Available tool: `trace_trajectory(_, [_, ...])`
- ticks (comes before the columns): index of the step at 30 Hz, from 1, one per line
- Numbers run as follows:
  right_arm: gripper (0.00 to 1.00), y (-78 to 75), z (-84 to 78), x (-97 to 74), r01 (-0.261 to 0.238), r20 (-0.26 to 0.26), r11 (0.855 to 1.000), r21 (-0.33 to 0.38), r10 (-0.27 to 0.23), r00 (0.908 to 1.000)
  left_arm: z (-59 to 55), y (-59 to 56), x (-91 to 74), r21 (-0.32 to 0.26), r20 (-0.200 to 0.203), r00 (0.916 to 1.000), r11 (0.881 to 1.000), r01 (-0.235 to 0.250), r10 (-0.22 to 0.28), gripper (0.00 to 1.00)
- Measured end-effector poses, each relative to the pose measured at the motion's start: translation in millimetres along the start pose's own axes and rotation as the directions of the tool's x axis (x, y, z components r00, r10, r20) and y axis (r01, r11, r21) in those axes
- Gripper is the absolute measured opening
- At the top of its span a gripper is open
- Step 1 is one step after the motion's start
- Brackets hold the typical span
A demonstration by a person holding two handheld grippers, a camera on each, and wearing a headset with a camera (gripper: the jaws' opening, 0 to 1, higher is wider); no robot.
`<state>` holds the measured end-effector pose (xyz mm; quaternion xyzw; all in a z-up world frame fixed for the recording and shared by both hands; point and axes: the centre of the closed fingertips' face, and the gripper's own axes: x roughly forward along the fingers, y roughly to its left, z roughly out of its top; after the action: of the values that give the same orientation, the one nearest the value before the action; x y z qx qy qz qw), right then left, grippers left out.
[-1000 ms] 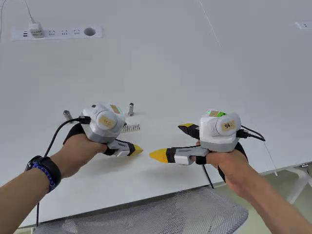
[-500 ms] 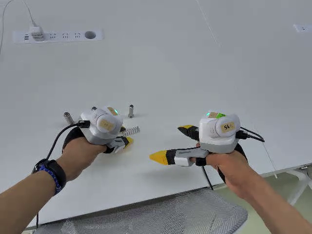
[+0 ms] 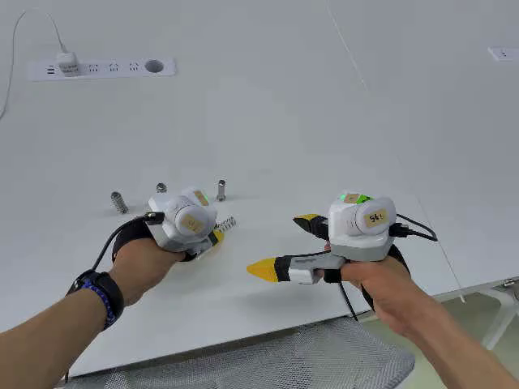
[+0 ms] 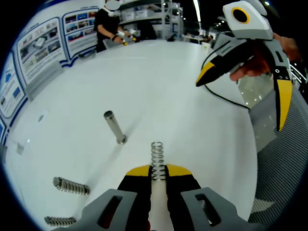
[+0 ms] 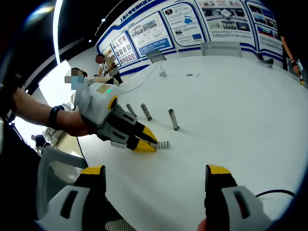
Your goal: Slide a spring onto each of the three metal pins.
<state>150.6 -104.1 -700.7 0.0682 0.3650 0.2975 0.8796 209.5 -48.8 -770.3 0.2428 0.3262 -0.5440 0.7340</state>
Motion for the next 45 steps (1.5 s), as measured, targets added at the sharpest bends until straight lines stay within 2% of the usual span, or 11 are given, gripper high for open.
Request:
trace_trajectory(5, [0.86, 0.1, -0.4, -1.3, -0.001, 0.008, 1.000, 0.010, 0.001, 1.0000, -8.6, -2.5, -9.1, -0.023, 0.005, 1.0000, 1.000, -0.003, 0.003, 0.10])
trace_trajectory(11, [0.86, 0.9, -7.0, -1.9, -0.009, -0.007, 1.000, 0.023, 0.009, 0.9999, -11.4, -4.4, -24.9, -0.038, 0.022, 0.9997, 0.999, -0.010, 0.011, 0.10])
trace_trajectory(14, [0.85, 5.2, -9.4, -3.2, -0.027, -0.022, 0.999, 0.021, 0.028, 0.9994, -12.9, -6.1, -36.3, -0.055, 0.030, 0.9993, 0.998, -0.020, 0.022, 0.10])
trace_trajectory(18, [0.85, 9.3, -11.6, -4.0, -0.052, -0.036, 0.999, 0.010, 0.052, 0.9980, -17.8, -10.4, -48.3, -0.051, 0.035, 0.9991, 0.998, -0.021, 0.023, 0.10])
trace_trajectory(22, [0.85, 8.3, -10.0, -4.3, -0.049, -0.027, 0.999, 0.017, 0.050, 0.9984, -24.5, -11.4, -56.0, -0.061, 0.036, 0.9990, 0.998, -0.025, 0.027, 0.10])
trace_trajectory(29, [0.83, 15.4, -9.3, -2.6, -0.060, -0.015, 0.998, 0.025, 0.061, 0.9980, -33.3, -16.6, -70.1, -0.090, 0.039, 0.9987, 0.996, -0.030, 0.033, 0.10])
trace_trajectory(34, [0.82, 20.1, -11.0, -1.5, -0.073, -0.013, 0.996, 0.052, 0.073, 0.9972, -36.2, -19.6, -80.3, -0.136, 0.050, 0.9982, 0.990, -0.026, 0.034, 0.10])
trace_trajectory(45, [0.81, 27.4, -12.4, 1.4, -0.097, -0.015, 0.994, 0.049, 0.098, 0.9951, -39.2, -25.7, -99.9, -0.127, 0.060, 0.9974, 0.991, -0.032, 0.039, 0.10])
